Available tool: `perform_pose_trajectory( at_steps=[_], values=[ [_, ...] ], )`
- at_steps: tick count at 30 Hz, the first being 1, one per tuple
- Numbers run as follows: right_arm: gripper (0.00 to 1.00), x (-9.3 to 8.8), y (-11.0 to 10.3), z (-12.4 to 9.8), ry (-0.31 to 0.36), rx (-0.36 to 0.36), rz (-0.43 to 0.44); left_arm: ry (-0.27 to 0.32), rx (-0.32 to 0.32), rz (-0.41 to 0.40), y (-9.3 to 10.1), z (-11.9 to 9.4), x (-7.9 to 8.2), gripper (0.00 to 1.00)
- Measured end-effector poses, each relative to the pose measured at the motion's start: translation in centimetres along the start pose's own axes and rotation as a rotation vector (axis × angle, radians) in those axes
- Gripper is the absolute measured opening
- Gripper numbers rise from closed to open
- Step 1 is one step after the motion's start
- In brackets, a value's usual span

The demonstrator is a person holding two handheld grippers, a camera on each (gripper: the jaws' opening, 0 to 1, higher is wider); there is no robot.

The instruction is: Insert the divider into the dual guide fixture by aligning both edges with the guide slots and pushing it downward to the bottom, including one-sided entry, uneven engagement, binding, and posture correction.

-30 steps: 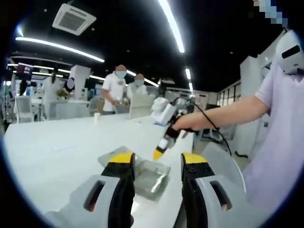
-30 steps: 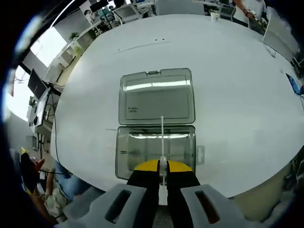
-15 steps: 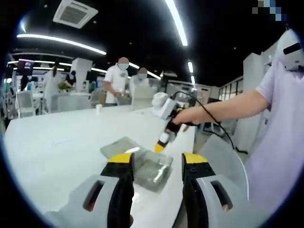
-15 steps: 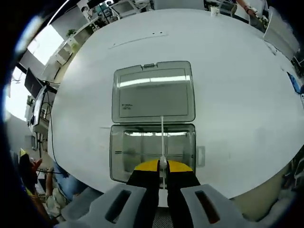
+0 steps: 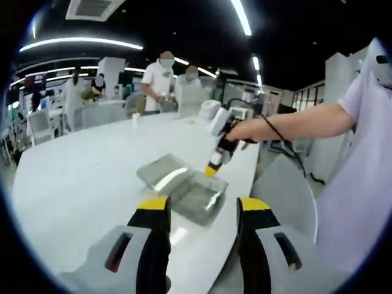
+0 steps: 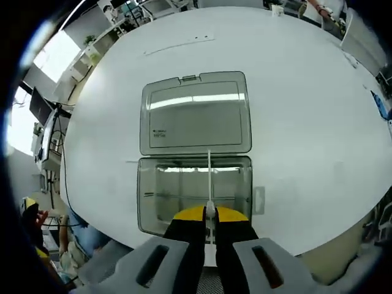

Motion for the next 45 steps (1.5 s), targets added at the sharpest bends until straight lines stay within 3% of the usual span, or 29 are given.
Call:
perform_pose_trajectory(
  at_steps=[45],
  values=[
    [0.00,-0.3,-0.3,1.6,-0.044,-0.019,0.021,0.025,-0.011,0.003,-0.1,-0.2,0.4,0.40]
  ],
)
Point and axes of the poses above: the point that each gripper's makers call its tool centre point, and the gripper's own axes: z roughly forward along the fingers, y roughly to its right, x roughly out of its top, the point moved 3 cm from there along -z, roughly backward along the fingers, and after that the axes turned 6 degrees about -x, right-handed, at the moved point
